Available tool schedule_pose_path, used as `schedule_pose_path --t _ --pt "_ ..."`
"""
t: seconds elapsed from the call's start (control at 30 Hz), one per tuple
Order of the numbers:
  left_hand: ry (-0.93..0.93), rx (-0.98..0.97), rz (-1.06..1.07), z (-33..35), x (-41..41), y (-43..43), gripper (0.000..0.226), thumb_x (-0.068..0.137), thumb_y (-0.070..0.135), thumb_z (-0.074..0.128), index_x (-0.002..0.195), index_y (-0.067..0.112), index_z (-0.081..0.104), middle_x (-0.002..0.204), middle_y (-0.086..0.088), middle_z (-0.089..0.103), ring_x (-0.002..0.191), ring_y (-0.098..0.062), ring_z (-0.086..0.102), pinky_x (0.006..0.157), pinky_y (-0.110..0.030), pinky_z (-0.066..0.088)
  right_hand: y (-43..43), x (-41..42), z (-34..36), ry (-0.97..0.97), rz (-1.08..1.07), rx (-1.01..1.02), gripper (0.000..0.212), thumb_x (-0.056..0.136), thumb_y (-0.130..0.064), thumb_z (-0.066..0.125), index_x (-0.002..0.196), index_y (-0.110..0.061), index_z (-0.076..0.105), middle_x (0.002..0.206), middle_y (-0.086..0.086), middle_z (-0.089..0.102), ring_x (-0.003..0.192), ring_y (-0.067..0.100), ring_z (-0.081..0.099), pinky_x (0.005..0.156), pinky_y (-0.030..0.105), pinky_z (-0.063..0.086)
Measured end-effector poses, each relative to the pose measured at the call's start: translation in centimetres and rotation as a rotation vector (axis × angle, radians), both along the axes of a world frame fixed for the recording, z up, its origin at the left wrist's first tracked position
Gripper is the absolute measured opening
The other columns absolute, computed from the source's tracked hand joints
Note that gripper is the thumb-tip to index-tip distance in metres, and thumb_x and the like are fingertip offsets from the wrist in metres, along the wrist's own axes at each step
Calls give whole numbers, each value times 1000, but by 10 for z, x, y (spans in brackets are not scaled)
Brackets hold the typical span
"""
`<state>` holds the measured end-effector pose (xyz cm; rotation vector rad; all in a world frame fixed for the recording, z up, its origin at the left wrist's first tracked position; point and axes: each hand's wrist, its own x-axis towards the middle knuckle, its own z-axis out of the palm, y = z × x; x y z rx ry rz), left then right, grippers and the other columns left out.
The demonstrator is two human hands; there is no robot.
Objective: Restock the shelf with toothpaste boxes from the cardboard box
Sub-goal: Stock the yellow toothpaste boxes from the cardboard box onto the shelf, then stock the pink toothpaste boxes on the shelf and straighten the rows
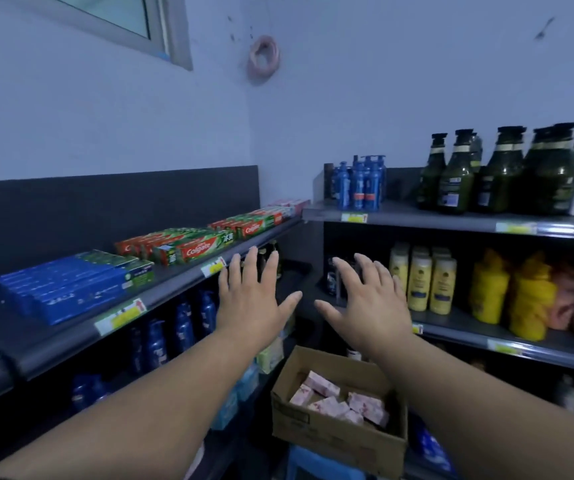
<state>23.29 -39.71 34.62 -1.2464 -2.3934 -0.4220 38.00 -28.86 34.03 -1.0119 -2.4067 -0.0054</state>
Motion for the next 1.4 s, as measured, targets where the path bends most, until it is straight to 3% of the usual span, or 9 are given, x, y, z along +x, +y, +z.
schedule_pose_path --t 0.6,1.1,1.27,1.4 --pt "-143 -67 -308 -83 -166 202 79 94 60 33 153 17 1 161 -3 1 148 -20 1 120 -35 5 166 -153 -74 -105 -203 -95 77 89 -67 43 152 -35 13 160 -2 19 148 20 14 120 44 17" --pt "-192 -180 -261 -163 -136 335 76 95 60 32 153 21 4 161 -2 3 147 -21 3 118 -37 4 307 -131 -155 -203 -121 -202 75 90 -63 44 152 -34 14 159 -1 18 147 20 15 119 45 18" --pt "-196 -122 -222 -206 -124 379 75 90 55 50 150 14 28 155 -10 28 143 -30 25 115 -43 19 362 -114 -197 -226 -62 -260 72 92 -60 44 152 -32 17 159 1 19 146 22 16 119 44 19" --pt "-262 -295 -167 -266 -131 389 76 93 56 40 153 16 14 158 -9 16 145 -28 13 118 -41 13 382 -100 -260 -279 -64 -385 72 92 -58 46 152 -30 19 158 2 22 145 24 20 118 41 21"
